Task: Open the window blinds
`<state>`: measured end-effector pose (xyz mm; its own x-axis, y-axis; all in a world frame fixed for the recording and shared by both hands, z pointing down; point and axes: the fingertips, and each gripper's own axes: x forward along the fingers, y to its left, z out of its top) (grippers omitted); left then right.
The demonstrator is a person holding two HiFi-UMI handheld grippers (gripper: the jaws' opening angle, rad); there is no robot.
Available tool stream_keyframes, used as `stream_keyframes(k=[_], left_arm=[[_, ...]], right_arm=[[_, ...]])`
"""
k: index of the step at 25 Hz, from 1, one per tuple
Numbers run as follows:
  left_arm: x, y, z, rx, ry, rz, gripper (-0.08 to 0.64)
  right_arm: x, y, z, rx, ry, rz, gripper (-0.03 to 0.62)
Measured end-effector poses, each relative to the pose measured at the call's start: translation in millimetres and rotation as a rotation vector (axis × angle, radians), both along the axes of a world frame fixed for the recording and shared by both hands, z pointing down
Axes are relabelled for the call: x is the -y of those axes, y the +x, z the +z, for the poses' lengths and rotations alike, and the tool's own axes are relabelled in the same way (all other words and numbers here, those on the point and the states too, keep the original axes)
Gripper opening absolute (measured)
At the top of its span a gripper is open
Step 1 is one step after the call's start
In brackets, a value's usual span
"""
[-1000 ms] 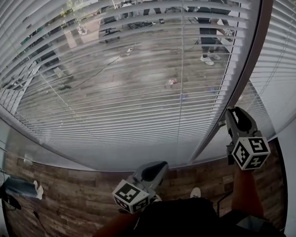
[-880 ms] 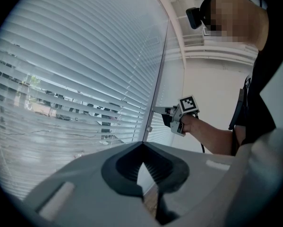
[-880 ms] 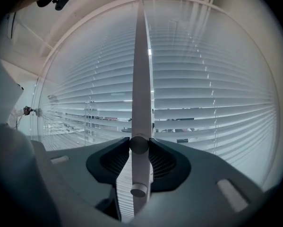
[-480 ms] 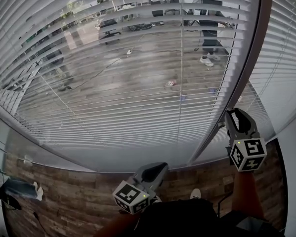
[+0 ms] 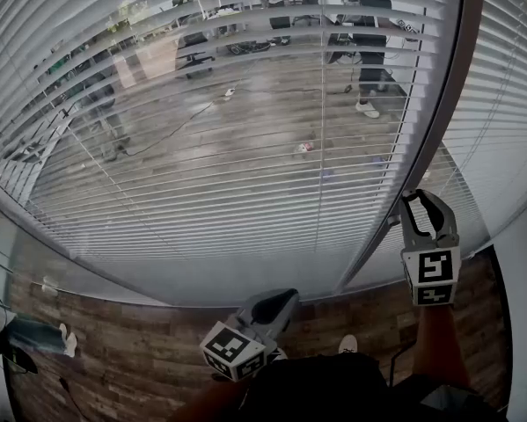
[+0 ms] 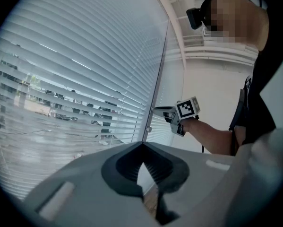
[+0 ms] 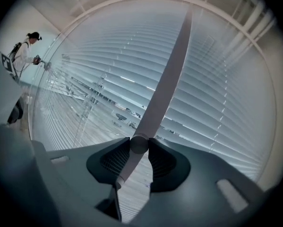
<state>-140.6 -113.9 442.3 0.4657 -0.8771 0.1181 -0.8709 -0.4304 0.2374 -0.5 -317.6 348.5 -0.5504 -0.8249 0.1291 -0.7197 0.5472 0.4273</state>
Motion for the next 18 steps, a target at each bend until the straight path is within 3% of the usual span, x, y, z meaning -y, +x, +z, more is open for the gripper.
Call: stream_keyframes(k=[11, 18], left_arm=[[0.2, 1.8, 2.1, -0.003, 0.002, -0.002, 0.0], [-0.8, 1.9, 4.8, -0.003, 0.002, 0.002, 0.0]], right_arm=[[-0.7, -1.6, 5.3, -0.307, 0.172, 0.046, 0.149], [-0.2, -1.2, 6.5, -0.35, 0.197, 0.053, 0.147]])
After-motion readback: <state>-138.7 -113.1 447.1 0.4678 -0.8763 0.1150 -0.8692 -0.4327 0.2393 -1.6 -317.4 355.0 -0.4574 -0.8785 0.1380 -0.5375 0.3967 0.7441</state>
